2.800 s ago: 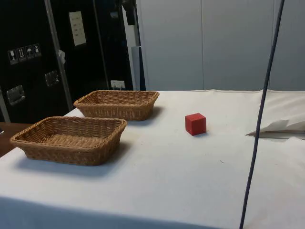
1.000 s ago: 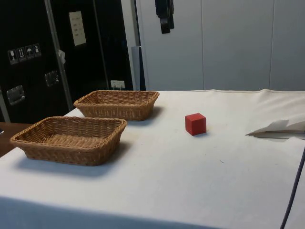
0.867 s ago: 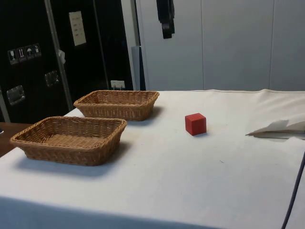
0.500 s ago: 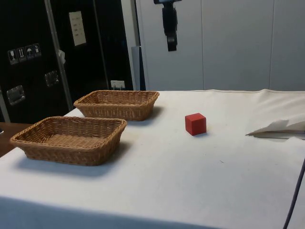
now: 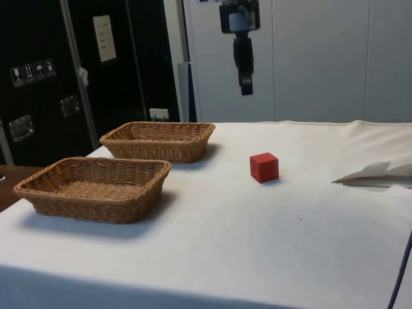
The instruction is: Pick up the red cube and place it into the right basket.
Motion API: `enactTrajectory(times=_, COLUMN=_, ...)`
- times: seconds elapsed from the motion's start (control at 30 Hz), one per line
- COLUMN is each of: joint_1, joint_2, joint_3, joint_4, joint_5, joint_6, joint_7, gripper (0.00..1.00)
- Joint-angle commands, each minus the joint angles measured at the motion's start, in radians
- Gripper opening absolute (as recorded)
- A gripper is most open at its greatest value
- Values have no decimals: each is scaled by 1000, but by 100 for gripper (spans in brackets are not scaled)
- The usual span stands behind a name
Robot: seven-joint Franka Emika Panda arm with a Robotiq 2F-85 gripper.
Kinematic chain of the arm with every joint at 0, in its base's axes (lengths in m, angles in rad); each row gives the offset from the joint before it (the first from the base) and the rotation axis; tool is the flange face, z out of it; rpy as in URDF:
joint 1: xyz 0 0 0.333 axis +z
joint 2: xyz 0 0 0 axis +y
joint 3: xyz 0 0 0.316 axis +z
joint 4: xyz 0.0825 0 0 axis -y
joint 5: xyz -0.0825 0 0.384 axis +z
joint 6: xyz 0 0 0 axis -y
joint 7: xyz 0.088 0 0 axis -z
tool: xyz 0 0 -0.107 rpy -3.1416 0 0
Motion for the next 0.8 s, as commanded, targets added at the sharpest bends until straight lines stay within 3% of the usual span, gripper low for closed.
enactTrajectory(times=0.0, joint_1=-2, joint_2=1, joint_3=-1, joint_4=-19, joint_5=-8, joint_6=29, joint_7=-7, gripper=100)
enactTrajectory(times=0.1, joint_1=-2, joint_2=2, joint_3=-2, joint_4=-28, joint_5=0, joint_6=33, joint_7=-15, gripper=100)
enactTrajectory(times=0.17, joint_1=-6, joint_2=7, joint_3=-5, joint_4=-62, joint_5=-8, joint_6=83, joint_7=-33, gripper=100)
enactTrajectory(times=0.77, joint_1=-8, joint_2=87, joint_3=-27, joint_4=-177, joint_5=-3, joint_6=275, joint_7=-145, gripper=100)
